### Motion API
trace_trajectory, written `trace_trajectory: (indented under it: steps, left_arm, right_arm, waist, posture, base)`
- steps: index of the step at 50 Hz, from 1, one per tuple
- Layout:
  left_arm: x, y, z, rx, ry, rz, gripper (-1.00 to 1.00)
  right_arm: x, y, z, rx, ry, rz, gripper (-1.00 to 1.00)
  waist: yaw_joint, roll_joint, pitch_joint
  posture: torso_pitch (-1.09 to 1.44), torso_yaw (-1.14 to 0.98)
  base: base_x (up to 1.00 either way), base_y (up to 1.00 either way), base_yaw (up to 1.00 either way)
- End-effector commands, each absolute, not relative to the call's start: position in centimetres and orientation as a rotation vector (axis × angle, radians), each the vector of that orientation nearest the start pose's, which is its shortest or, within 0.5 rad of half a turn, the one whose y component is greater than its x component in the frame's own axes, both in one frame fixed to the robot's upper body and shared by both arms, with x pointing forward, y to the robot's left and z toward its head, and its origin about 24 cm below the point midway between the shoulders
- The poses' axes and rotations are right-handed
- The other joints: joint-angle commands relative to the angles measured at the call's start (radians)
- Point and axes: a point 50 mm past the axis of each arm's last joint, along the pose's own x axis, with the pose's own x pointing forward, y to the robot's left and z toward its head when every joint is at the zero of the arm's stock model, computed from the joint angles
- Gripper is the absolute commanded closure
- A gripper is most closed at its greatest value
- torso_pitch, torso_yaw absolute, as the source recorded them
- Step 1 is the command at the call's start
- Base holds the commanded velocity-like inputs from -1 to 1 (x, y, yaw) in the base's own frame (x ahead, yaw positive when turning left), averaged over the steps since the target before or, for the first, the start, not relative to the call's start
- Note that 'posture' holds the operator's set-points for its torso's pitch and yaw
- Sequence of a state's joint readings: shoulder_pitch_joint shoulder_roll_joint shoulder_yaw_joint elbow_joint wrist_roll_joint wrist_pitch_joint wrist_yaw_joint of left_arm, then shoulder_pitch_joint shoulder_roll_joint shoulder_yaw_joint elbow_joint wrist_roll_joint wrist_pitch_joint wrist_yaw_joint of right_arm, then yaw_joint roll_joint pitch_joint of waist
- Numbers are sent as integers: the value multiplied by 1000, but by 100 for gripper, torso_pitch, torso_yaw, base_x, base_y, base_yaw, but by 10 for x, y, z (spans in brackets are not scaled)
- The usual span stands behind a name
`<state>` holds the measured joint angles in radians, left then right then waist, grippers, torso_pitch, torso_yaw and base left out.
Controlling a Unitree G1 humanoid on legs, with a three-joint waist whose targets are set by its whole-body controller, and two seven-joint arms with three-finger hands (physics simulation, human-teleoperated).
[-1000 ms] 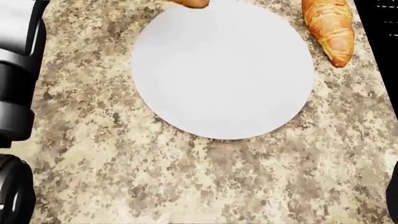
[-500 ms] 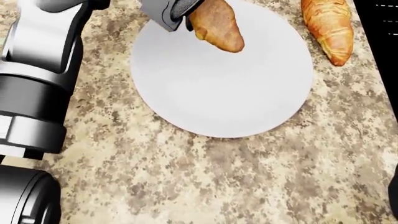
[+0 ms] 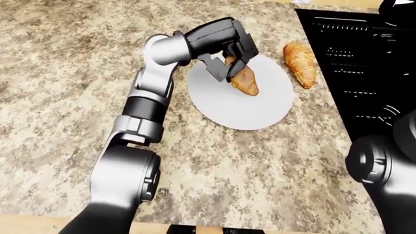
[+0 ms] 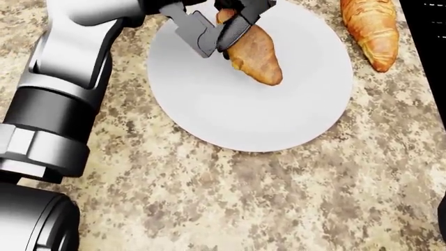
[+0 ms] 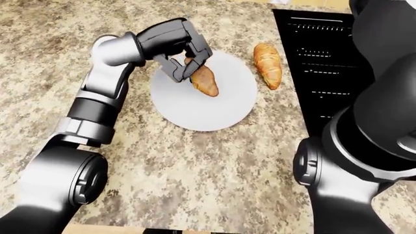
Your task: Place the pastries on the plates.
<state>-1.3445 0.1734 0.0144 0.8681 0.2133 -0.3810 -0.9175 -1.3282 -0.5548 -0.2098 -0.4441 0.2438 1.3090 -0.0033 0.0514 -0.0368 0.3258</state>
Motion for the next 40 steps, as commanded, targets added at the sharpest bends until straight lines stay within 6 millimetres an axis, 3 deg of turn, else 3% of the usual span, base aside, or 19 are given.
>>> trace_trajectory:
  steps: [1, 6, 7, 15, 18, 21, 22, 26, 30, 33, 40]
  left_arm:
    - [368, 47, 328, 782, -715, -1006, 40]
    - [368, 48, 330, 775, -719, -997, 4]
    - [368, 48, 332, 772, -719, -995, -18]
    - [366, 51, 339, 779, -728, -983, -34]
    - [366, 53, 342, 785, -727, -976, -52]
    - [366, 54, 344, 786, -730, -973, -55]
    - [366, 55, 345, 789, -734, -968, -69]
    - [364, 56, 350, 793, -743, -956, -78]
    - [364, 64, 363, 795, -760, -901, -89]
    - [363, 76, 386, 783, -796, -795, -100]
    - [351, 102, 432, 727, -844, -626, -100]
  right_arm:
    - [238, -178, 428, -205, -588, -45, -100]
    - [238, -178, 427, -204, -588, -47, -100]
    - [239, -178, 426, -204, -587, -49, -100]
    - [243, -175, 426, -204, -585, -48, -100]
    - [244, -176, 426, -201, -585, -48, -100]
    - [244, -175, 426, -203, -585, -47, -100]
    - [244, -175, 426, -203, -585, -47, -100]
    - [244, -175, 426, -203, -585, -46, -100]
    - [244, -175, 423, -203, -580, -45, -100]
    - [244, -175, 421, -207, -573, -41, -100]
    - [251, -169, 424, -223, -562, -16, -100]
  waist:
    - [0, -4, -47]
    - [1, -5, -47]
    - [1, -5, -47]
    - [1, -4, -46]
    - [1, -3, -46]
    - [1, -3, -46]
    - [1, -2, -46]
    - [1, -2, -45]
    - [0, -3, -44]
    - [0, -3, -43]
    - [-8, 3, -35]
  posture:
    - [40, 0]
    - [40, 0]
    - [40, 0]
    - [40, 0]
    - [40, 0]
    - [40, 0]
    - [40, 0]
    - [40, 0]
    - [40, 0]
    - [40, 0]
    - [40, 0]
  base:
    - [0, 0, 0]
    - [0, 0, 0]
    - [0, 0, 0]
    - [0, 0, 0]
    - [0, 0, 0]
    - [0, 0, 0]
    - [0, 0, 0]
    - [0, 0, 0]
    - [0, 0, 0]
    - [0, 0, 0]
    - [0, 0, 0]
